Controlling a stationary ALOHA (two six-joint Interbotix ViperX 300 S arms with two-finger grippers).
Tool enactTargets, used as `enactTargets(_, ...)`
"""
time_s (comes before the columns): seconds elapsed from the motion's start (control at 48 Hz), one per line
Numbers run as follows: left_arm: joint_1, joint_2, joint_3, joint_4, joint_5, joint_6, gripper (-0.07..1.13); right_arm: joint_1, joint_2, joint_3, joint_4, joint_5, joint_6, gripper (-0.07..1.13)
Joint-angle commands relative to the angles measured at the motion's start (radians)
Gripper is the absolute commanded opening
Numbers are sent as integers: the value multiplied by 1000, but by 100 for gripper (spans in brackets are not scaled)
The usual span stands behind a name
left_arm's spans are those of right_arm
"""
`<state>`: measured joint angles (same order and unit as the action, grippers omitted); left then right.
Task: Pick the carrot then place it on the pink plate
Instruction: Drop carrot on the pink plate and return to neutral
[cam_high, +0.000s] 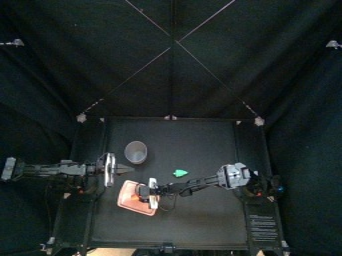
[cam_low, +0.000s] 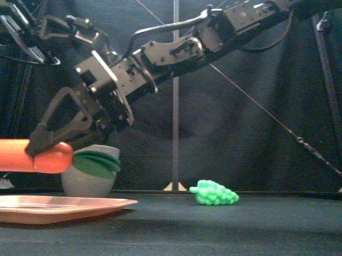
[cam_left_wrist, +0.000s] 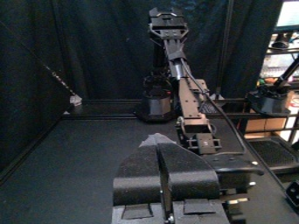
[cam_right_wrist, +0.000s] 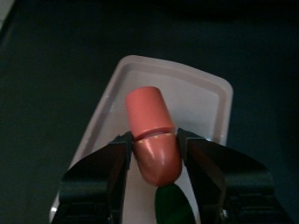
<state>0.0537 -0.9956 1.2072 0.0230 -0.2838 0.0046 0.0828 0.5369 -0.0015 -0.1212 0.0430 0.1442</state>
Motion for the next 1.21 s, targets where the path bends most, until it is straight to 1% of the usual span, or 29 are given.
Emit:
enactTargets(0.021,3,-2,-15,3,-5,3,-3,-17,-34,-8,14,-6,-6,81)
enactTargets(0.042,2,-2,-15,3,-5,3,-3,-17,-37,-8,11,-9,-6,84)
enactTargets(0.188,2,-2,-15,3,-5,3,-3,-11,-46,-8,14,-18,-8,101)
enactTargets(0.25,3,-2,-15,3,-5,3,-3,-9,-49,-5,14,-20,-8,105)
enactTargets(0.354,3,-2,-15,3,-5,2,-3,-9,-64,5,5,-12,-3,105)
enactTargets(0.438,3,-2,-15,3,-5,2,-3,-17,-115,35,0,0,-2,105)
enactTargets(0.688,3,-3,-14,3,-3,2,-3,-38,-394,227,-5,-15,-5,105)
enactTargets(0.854,3,-5,-14,3,-3,3,-3,-44,-601,391,5,-87,-2,105)
enactTargets(1.208,5,-32,-9,3,0,2,-3,-29,-983,718,18,-236,-2,105)
